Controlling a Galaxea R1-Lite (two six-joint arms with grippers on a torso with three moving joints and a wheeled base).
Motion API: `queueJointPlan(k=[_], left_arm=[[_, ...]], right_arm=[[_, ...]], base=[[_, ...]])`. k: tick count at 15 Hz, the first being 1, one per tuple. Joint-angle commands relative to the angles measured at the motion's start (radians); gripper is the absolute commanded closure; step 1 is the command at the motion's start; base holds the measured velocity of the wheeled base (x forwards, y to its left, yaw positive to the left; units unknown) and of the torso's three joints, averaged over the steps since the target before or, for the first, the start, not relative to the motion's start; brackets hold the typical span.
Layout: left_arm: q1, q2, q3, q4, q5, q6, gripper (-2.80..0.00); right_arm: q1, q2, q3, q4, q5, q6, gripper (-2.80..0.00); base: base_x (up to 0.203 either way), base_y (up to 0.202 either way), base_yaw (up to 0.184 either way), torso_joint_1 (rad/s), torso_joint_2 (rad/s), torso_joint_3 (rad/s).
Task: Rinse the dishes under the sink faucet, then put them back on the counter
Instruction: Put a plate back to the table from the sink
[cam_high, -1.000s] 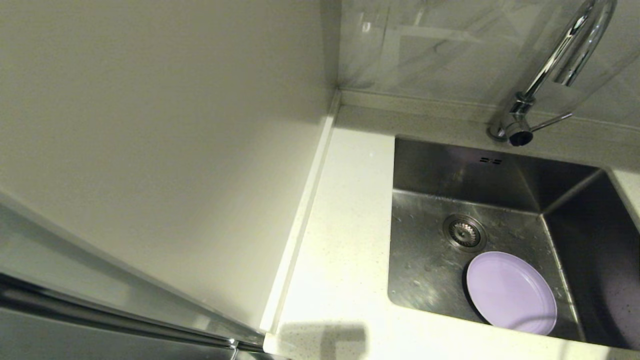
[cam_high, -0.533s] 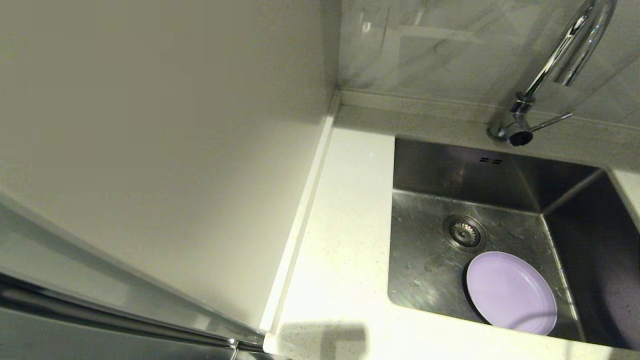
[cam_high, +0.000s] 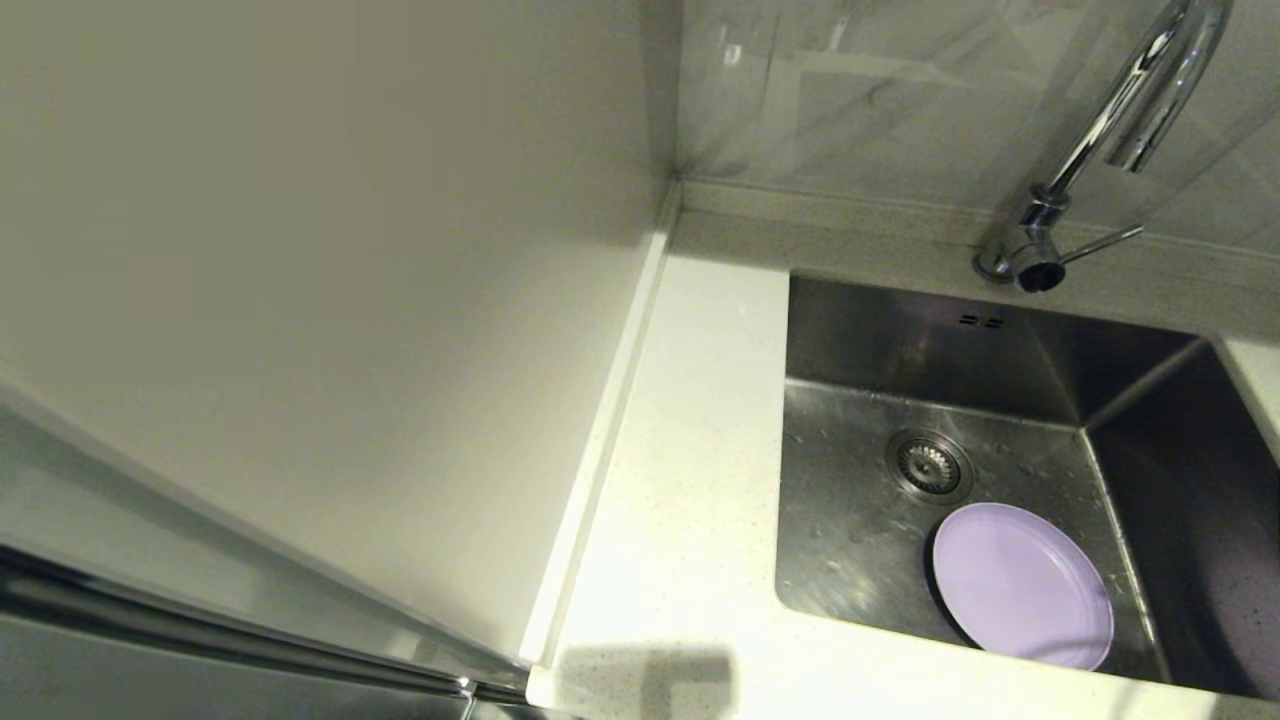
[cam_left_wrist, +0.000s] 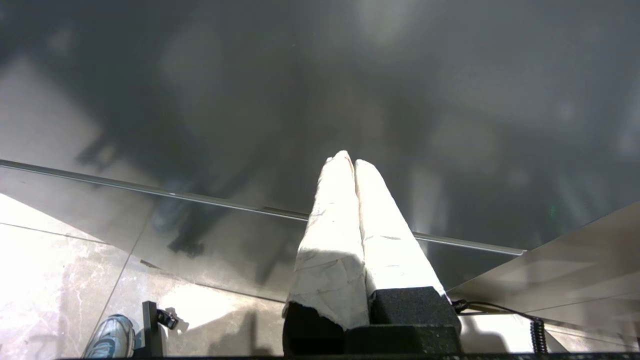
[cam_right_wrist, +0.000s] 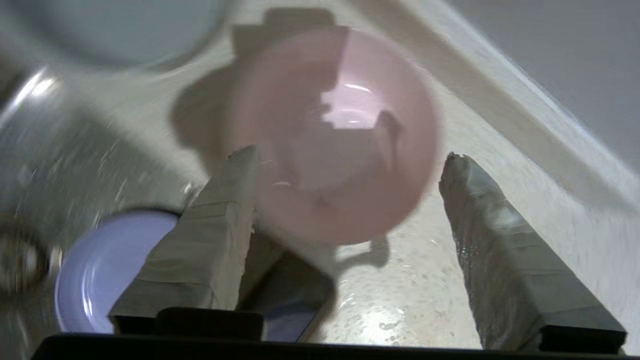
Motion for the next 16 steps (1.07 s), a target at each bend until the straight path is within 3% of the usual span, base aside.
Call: queueJointPlan(k=[1,8,12,14,16], left_arm=[[0.001,0.000,0.003,0.000,0.000,0.000,0.00],[0.001,0.000,0.003,0.000,0.000,0.000,0.00],[0.000,0.000,0.003,0.000,0.000,0.000,0.00],[0.000,0.000,0.003,0.000,0.000,0.000,0.00],[0.001,0.000,0.003,0.000,0.000,0.000,0.00]], right_arm=[[0.094,-0.073,-0.016,-0.016,0.022,-0.103,-2.80],[0.635,-0.053,-0.013,-0.140,-0.011,-0.274,-2.80],[0.689,0.161,0.068,-0.176,-0.009,-0.360,-2.80],[0.689,0.272,0.130,-0.245,-0.005,-0.393,-2.80],[0.660,0.372,0.192,-0.369,0.052,-0.440,-2.80]], base=[[0.000,0.000,0.000,0.000,0.00,0.000],[0.000,0.000,0.000,0.000,0.00,0.000],[0.000,0.000,0.000,0.000,0.00,0.000],[0.000,0.000,0.000,0.000,0.00,0.000],[0.000,0.000,0.000,0.000,0.00,0.000]])
